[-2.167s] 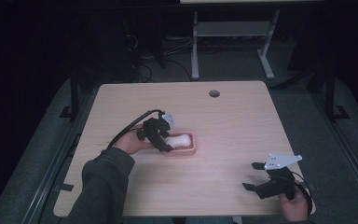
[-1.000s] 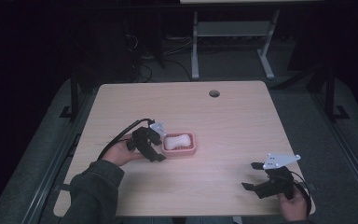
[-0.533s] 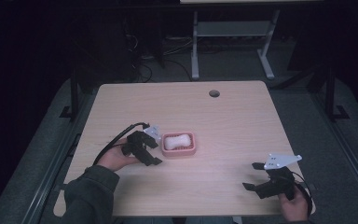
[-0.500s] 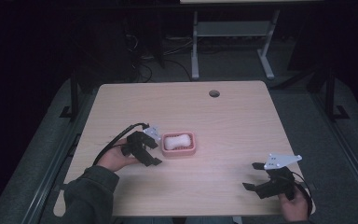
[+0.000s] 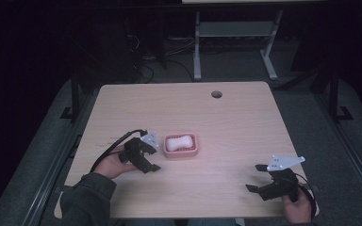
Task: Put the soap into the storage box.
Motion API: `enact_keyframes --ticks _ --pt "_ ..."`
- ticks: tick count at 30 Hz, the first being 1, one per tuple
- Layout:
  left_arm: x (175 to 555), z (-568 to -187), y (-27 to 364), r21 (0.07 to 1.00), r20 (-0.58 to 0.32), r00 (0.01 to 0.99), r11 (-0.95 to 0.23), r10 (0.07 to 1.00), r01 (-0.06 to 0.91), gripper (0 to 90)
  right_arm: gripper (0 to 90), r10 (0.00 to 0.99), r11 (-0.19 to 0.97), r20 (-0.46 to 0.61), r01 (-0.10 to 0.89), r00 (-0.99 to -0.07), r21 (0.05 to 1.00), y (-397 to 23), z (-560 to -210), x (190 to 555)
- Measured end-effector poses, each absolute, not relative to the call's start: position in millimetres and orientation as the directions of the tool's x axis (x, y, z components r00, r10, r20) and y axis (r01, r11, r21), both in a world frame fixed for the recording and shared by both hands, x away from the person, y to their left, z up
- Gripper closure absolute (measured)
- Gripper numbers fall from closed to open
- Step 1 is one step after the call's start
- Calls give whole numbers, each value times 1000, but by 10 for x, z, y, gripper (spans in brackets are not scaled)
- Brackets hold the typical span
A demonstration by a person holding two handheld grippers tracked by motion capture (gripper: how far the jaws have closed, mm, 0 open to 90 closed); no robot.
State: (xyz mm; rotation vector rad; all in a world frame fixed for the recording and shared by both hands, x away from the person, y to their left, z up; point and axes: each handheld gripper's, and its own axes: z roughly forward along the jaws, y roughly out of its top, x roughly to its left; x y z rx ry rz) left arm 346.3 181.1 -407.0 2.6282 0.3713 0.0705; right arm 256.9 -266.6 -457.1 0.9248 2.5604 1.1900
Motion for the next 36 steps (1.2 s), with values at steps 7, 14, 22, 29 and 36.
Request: enact_keyframes --ticks 7,14,22,29,36 --pt "3407 -4101 1876 471 -18 961 -846 274 250 315 142 607 486 101 469 -788 737 -2685 -4572 2567" --pt "3354 -4135 1952 466 -34 958 -843 286 268 311 142 609 490 99 471 -787 734 -2687 -4575 2571" --pt "3288 -4154 2018 488 -50 952 -824 301 286 301 142 608 491 98 470 -788 734 -2685 -4573 2571" --pt "3226 -4163 2043 489 -44 952 -824 304 285 298 142 610 491 98 472 -786 732 -2684 -4580 2572" --pt "3184 -4197 2107 475 -32 950 -832 310 288 286 142 609 487 100 470 -787 736 -2685 -4586 2579"
